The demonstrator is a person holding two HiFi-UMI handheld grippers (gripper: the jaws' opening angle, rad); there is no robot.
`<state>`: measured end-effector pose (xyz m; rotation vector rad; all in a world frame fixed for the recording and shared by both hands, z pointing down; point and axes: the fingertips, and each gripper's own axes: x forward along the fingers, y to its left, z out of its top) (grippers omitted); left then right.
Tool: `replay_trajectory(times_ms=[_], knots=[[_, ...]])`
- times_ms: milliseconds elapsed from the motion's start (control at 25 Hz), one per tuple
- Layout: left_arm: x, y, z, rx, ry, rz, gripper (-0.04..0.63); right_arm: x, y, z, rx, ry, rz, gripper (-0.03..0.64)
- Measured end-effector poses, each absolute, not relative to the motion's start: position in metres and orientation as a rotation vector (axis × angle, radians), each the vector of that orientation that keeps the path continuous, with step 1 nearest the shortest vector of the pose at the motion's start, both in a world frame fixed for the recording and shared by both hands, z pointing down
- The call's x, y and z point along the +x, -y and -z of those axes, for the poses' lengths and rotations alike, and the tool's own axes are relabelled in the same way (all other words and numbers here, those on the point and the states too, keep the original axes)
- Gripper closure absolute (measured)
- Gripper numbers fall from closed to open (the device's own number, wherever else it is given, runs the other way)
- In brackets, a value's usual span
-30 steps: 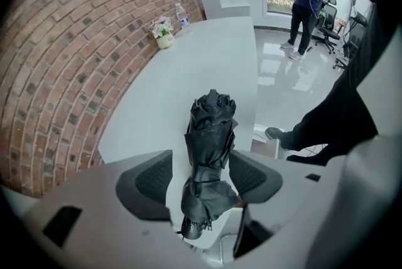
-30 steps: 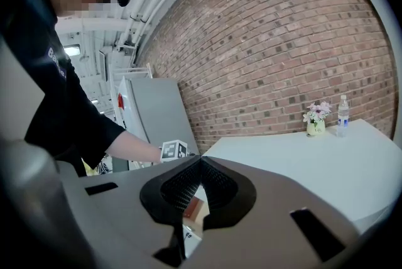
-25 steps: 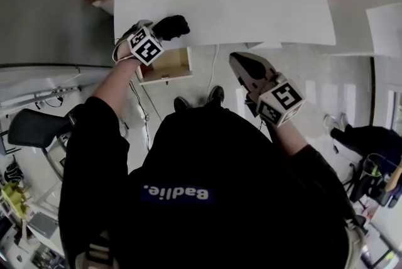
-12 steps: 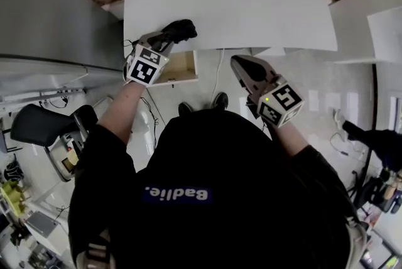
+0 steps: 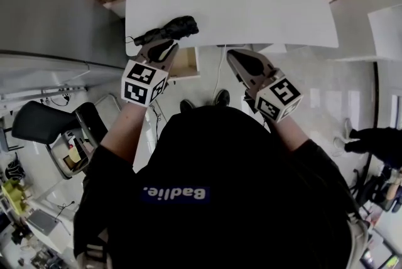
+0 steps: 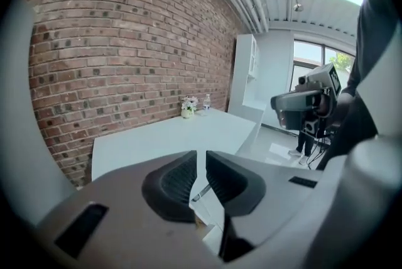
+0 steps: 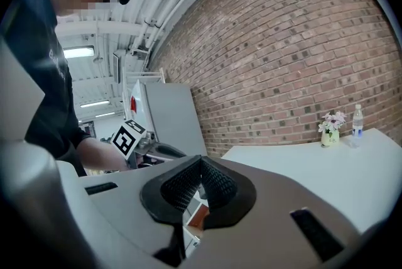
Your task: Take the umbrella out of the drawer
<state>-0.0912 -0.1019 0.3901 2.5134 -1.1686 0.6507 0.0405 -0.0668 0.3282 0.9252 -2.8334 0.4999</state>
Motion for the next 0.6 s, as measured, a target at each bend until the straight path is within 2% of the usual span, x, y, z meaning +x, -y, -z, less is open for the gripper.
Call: replay_trajectory(times_ms=[600], knots=[[-0.050,0.053,-0.329,2.590,1.067,-0.363,0.592,0.033,0.062,-0.326,0.905,2.851,-0.490,0.591]])
